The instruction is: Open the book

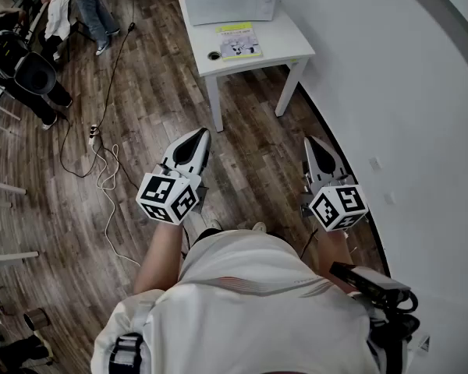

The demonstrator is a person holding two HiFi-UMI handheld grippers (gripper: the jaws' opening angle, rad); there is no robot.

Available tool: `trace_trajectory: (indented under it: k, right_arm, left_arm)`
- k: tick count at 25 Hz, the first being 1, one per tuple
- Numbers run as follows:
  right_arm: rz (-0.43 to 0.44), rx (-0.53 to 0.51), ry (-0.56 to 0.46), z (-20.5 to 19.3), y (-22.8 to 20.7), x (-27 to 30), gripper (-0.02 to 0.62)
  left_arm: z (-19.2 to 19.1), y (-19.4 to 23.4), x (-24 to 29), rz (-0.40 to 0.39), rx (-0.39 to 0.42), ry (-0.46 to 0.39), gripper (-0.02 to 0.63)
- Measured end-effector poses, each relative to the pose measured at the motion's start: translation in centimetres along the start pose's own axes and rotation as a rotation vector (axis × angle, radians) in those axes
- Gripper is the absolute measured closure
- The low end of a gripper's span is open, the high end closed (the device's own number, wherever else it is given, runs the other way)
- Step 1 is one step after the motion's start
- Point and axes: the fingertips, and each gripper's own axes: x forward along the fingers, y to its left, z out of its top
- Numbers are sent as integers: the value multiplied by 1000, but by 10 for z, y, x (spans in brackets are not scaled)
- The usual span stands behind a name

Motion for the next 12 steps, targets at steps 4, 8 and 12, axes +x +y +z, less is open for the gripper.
trace_trajectory:
  k: [4, 8, 12]
  right_arm:
    - [16, 5, 10, -3, 4, 4, 592]
    - [33, 11, 22, -8, 7, 6, 594]
    - [56, 9, 46, -13, 7, 9, 592]
  left_arm:
    - [-1, 1, -2, 8, -6, 0, 595]
    - [-3, 0, -6, 8, -17, -4, 595]
    - [-3, 5, -15, 44, -15, -10, 595]
